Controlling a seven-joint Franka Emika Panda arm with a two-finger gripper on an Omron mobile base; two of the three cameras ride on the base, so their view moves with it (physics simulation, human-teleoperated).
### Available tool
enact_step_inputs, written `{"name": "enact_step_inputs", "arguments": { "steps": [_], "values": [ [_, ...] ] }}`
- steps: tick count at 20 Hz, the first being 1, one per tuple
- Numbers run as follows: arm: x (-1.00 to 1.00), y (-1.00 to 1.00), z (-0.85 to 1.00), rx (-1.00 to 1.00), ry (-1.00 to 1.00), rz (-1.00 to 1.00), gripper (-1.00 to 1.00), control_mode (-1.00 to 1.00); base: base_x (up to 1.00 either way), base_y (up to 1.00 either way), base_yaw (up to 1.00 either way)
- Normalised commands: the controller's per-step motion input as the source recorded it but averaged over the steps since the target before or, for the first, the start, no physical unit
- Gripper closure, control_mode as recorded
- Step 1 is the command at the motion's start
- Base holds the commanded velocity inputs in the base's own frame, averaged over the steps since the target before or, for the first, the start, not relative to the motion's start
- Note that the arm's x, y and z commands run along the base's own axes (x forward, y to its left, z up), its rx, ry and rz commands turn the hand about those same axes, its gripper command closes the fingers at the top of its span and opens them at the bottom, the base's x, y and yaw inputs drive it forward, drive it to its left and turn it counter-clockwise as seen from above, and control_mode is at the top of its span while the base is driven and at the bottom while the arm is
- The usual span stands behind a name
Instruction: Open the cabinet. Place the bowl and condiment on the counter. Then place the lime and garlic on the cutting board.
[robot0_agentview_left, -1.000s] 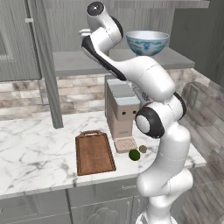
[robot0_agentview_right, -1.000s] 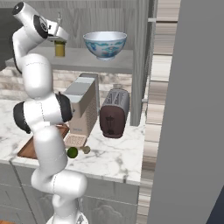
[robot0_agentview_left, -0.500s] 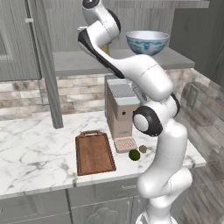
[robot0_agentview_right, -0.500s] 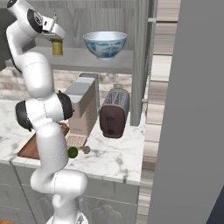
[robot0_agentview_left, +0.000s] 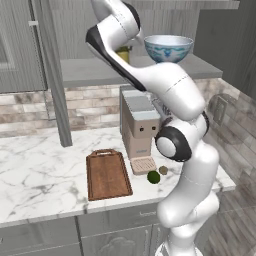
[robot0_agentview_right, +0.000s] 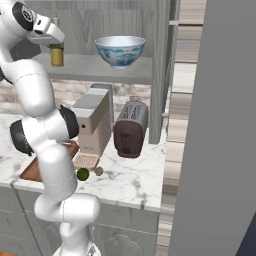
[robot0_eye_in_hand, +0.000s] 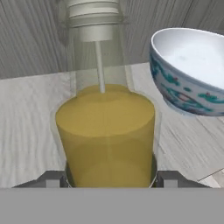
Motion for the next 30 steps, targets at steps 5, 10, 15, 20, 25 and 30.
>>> {"name": "enact_step_inputs", "arguments": {
  "steps": [5,10,15,20,25,30],
  "values": [
    [-1.00,0.00,-0.22,0.00,-0.03,-0.02,1.00,-1.00,0.00,0.00,0.00],
    [-1.00,-0.16,-0.07,0.00,-0.07,-0.01,1.00,-1.00,0.00,0.00,0.00],
    [-1.00,-0.46,-0.03,0.02,-0.10,0.00,1.00,-1.00,0.00,0.00,0.00],
    [-0.94,-0.71,-0.15,0.06,-0.07,0.00,1.00,-1.00,0.00,0.00,0.00],
    [-0.63,-0.29,-0.36,0.05,-0.10,0.00,1.00,-1.00,0.00,0.00,0.00],
    [-0.50,0.04,-0.31,0.00,-0.19,0.02,1.00,-1.00,0.00,0.00,0.00]
  ]
}}
